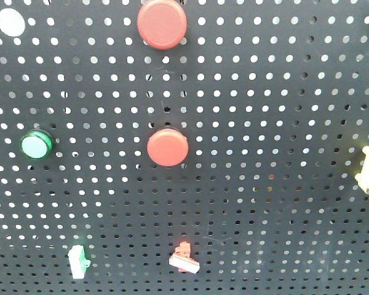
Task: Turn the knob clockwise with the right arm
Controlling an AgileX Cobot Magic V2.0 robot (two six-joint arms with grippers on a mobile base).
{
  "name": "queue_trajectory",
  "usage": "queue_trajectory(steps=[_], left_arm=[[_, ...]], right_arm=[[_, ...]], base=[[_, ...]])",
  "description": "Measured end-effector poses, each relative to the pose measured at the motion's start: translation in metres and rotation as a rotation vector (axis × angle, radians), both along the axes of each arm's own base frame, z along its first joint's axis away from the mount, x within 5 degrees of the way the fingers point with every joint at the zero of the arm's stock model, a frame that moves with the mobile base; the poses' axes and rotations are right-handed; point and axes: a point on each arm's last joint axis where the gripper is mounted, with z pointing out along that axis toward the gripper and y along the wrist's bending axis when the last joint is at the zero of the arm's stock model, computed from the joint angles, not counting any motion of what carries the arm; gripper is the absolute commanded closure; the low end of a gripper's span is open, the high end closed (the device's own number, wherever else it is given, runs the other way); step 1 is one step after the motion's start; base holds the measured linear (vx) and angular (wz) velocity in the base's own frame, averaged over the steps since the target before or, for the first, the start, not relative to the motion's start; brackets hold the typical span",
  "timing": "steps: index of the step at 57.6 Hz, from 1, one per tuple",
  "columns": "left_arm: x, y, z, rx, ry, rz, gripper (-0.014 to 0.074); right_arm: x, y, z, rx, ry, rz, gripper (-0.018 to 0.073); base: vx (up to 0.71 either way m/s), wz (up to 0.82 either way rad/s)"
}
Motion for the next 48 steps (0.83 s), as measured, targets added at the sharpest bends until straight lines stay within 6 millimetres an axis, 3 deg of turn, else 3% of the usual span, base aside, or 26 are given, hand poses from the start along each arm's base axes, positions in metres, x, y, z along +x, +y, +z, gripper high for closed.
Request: queue_trajectory(steps=[48], left_arm=[[0.0, 0.0, -0.0001, 0.0, 0.001, 0.0, 0.0603]], right_arm=[[-0.0003, -0.0003, -0.0033, -0.018, 0.03, -0.003, 0.0568]], base=[[0.0, 0.0]])
